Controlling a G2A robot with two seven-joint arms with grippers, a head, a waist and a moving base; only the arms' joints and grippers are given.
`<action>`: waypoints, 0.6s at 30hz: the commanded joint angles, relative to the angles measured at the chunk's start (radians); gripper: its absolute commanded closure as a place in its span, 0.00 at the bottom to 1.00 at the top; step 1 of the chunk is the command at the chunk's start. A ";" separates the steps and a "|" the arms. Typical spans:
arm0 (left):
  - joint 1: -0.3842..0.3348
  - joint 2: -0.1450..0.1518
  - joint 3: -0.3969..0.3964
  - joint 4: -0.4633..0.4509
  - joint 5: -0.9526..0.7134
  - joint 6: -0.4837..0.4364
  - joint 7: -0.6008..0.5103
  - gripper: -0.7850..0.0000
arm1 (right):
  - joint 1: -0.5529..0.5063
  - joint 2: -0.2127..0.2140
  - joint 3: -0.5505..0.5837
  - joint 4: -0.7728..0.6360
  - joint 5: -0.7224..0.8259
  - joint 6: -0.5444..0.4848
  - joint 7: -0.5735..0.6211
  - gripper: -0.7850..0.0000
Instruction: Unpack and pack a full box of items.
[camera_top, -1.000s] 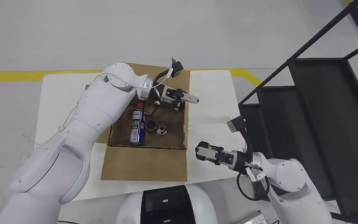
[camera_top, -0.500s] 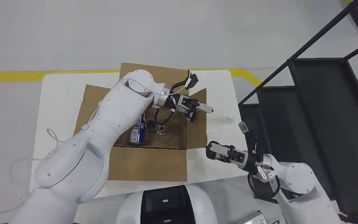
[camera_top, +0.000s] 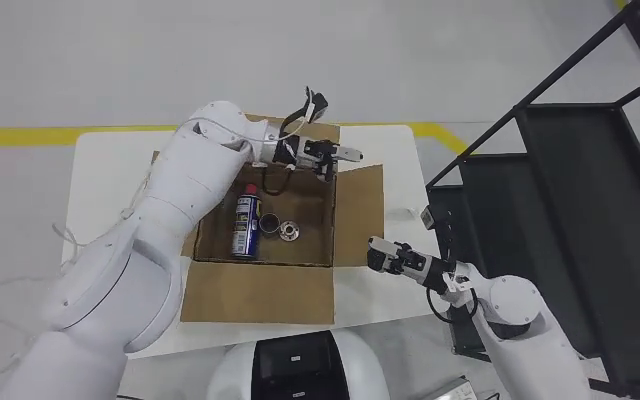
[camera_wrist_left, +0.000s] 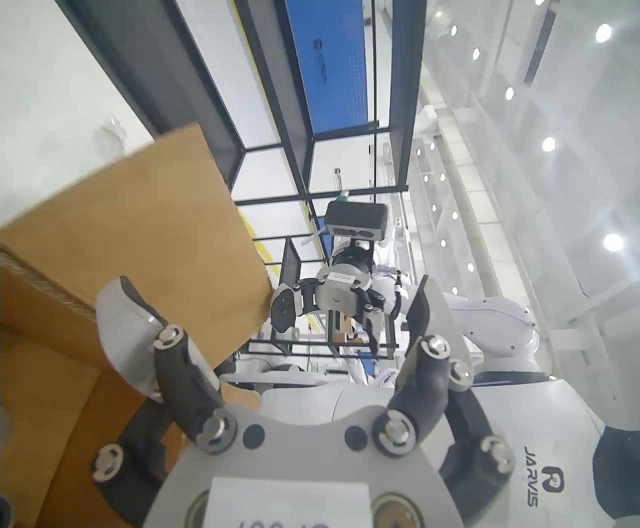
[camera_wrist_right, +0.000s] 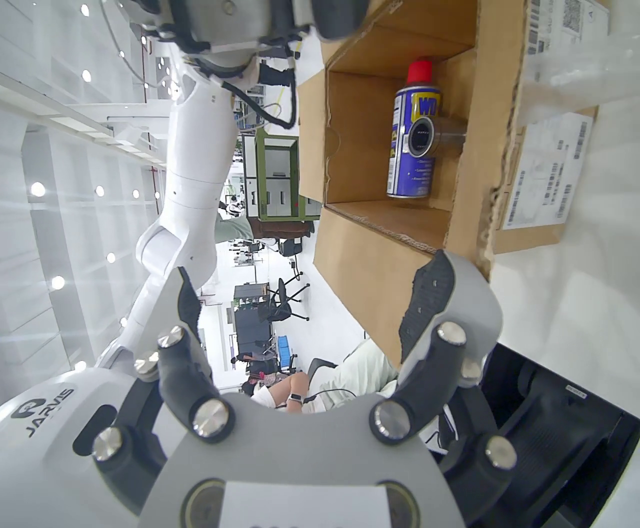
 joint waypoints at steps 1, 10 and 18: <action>-0.019 0.045 -0.045 -0.012 -0.004 -0.025 0.026 0.00 | 0.003 0.001 -0.002 0.008 -0.010 0.004 -0.007 0.00; 0.014 0.233 -0.199 -0.117 0.082 -0.092 0.093 0.00 | 0.036 0.003 -0.060 0.058 -0.151 0.086 -0.083 0.00; 0.118 0.353 -0.345 -0.236 0.112 -0.085 0.086 0.00 | 0.126 -0.002 -0.162 0.137 -0.224 0.138 -0.108 0.00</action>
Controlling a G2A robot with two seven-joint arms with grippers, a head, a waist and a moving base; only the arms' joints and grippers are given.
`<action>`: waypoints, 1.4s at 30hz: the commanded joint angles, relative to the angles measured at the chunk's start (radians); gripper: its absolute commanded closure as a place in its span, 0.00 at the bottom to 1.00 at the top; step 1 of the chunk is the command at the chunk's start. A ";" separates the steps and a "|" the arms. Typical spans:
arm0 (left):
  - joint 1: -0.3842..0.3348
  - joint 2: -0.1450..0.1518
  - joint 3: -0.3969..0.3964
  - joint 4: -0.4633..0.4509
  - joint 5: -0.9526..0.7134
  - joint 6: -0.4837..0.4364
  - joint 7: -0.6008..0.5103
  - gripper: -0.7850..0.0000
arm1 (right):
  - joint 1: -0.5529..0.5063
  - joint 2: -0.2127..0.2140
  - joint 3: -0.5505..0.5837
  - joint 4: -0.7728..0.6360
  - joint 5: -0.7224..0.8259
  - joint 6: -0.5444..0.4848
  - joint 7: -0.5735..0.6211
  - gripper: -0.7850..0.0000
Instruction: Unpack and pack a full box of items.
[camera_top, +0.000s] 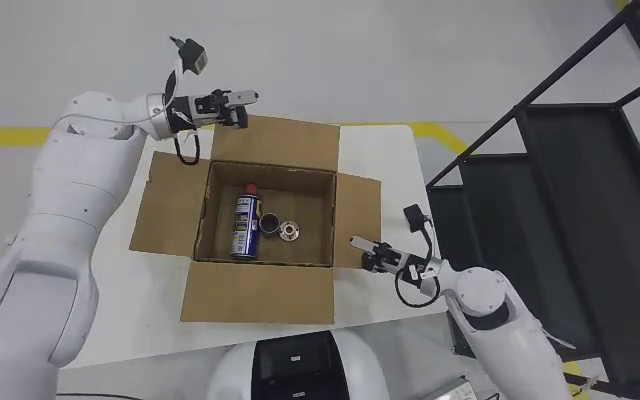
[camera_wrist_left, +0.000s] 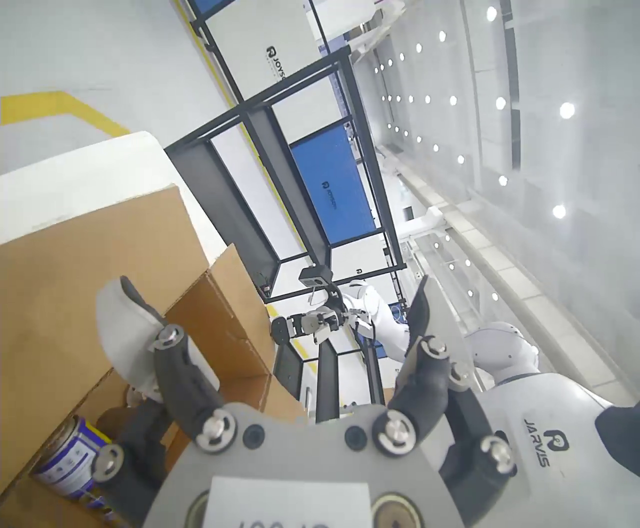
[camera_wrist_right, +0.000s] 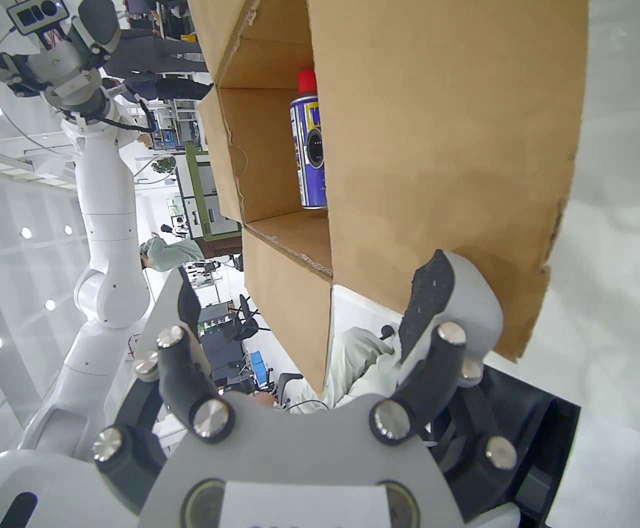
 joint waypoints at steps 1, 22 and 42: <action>0.030 0.026 -0.041 -0.030 0.007 0.000 0.007 0.00 | 0.019 -0.001 -0.020 0.011 -0.015 0.012 -0.005 0.00; 0.283 0.153 -0.227 -0.335 0.406 0.193 0.386 0.00 | 0.055 0.011 -0.062 -0.237 -0.120 0.063 0.022 0.00; 0.378 0.215 -0.383 -0.354 0.566 0.212 0.472 0.00 | 0.622 -0.083 -0.676 -0.050 -0.764 0.577 0.156 0.00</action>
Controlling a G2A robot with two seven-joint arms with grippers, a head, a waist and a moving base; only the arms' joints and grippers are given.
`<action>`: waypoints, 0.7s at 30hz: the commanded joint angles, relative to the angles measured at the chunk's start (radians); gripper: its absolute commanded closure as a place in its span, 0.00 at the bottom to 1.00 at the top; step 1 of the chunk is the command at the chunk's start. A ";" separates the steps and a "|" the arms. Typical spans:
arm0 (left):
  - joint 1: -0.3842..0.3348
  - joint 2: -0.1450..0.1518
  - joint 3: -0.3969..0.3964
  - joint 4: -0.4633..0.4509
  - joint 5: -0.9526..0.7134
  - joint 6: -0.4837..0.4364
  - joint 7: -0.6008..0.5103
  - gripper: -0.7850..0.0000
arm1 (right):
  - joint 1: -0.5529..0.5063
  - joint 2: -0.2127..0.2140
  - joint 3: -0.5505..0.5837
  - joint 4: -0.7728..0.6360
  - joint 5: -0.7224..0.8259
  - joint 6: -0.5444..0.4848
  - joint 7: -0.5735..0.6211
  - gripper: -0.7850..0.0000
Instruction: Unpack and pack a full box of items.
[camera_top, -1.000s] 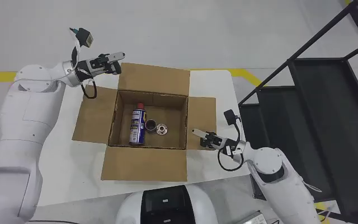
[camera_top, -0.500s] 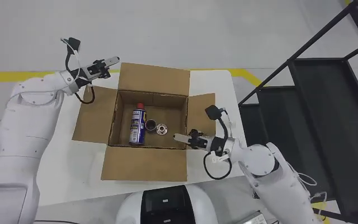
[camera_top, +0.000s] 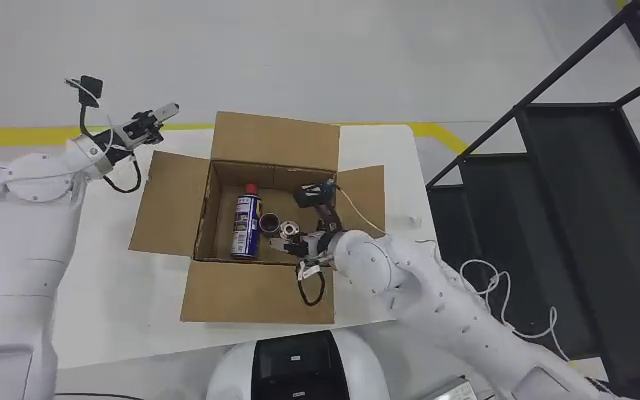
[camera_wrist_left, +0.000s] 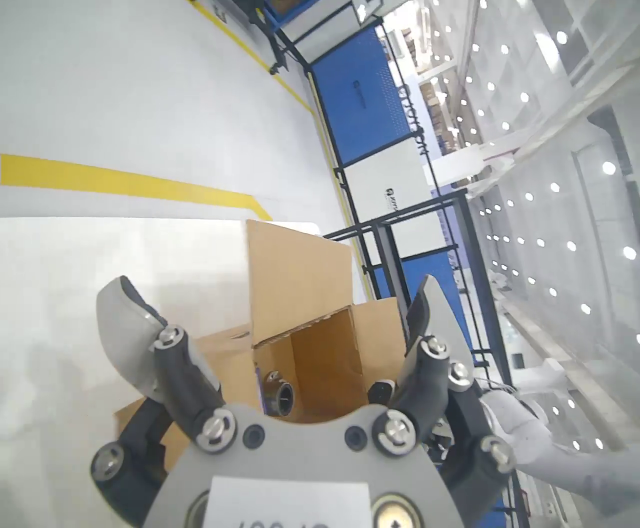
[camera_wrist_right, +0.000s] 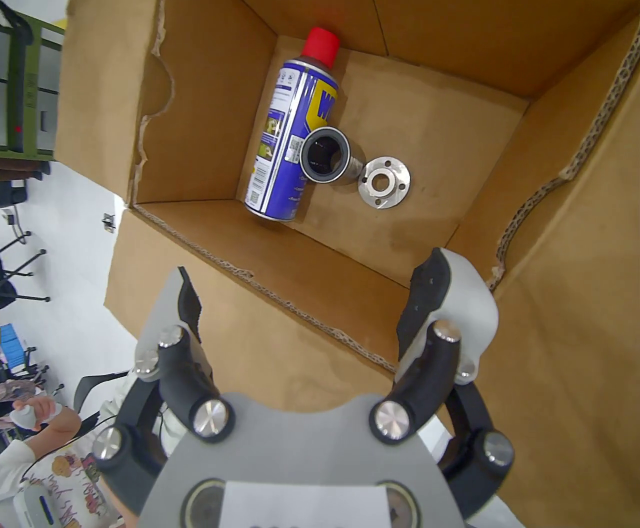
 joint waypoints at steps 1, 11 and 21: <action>-0.010 0.002 0.004 0.019 0.053 0.025 0.017 0.00 | 0.048 -0.015 -0.038 0.037 -0.020 0.031 -0.004 0.00; -0.075 -0.014 0.049 0.131 0.017 -0.006 -0.090 0.00 | 0.101 -0.035 -0.080 0.086 -0.041 0.069 0.001 0.00; -0.076 -0.019 0.046 0.141 -0.050 -0.045 -0.118 0.00 | 0.099 -0.036 -0.079 0.089 -0.036 0.066 -0.002 0.00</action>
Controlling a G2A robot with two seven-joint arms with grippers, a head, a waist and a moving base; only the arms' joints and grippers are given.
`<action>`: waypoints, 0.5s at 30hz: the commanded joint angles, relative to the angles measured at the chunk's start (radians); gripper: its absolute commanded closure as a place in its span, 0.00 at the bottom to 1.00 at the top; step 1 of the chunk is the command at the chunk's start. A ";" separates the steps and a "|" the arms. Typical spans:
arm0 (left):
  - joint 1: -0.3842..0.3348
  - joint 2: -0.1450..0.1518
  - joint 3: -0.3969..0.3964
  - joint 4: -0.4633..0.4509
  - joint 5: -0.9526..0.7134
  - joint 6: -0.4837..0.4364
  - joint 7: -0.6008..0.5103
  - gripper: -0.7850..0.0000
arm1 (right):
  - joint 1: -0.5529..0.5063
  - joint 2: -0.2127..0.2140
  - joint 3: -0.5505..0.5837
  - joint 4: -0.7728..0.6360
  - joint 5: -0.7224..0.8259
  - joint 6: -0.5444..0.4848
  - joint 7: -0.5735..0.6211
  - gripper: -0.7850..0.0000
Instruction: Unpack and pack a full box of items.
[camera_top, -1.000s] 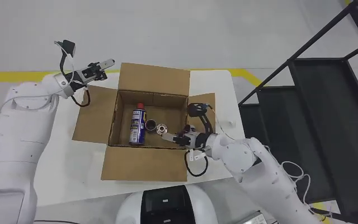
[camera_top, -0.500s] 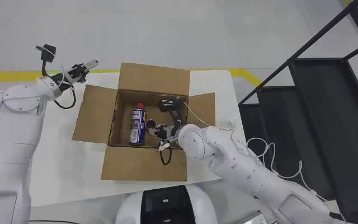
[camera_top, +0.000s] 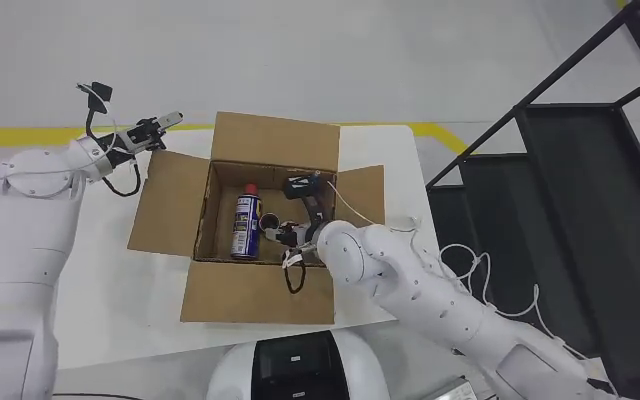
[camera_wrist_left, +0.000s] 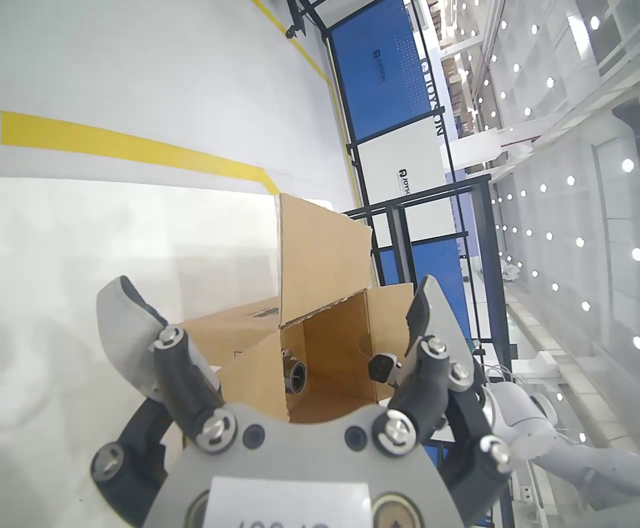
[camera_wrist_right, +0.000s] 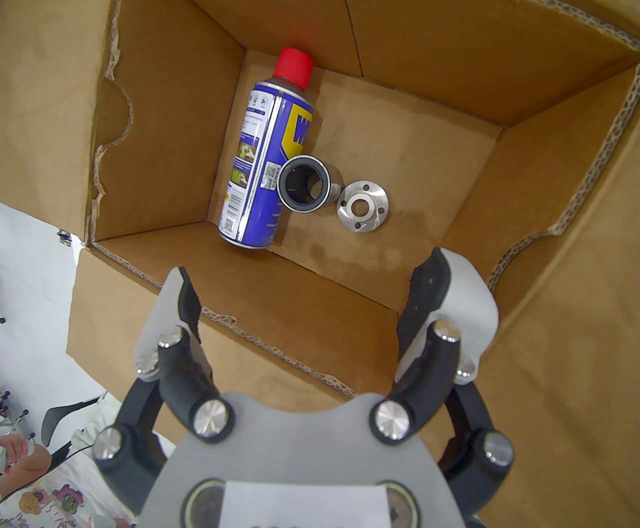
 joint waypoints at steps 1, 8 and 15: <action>0.000 0.000 0.000 0.000 -0.001 0.000 0.000 0.00 | -0.002 -0.003 0.003 0.019 0.014 -0.012 -0.014 0.00; 0.000 0.000 0.000 0.000 -0.001 0.000 0.000 0.00 | 0.176 -0.076 -0.124 0.137 0.015 0.003 0.034 0.00; 0.000 0.000 0.000 0.000 -0.001 0.000 0.000 0.00 | 0.349 -0.209 -0.283 0.355 0.074 0.052 0.005 0.00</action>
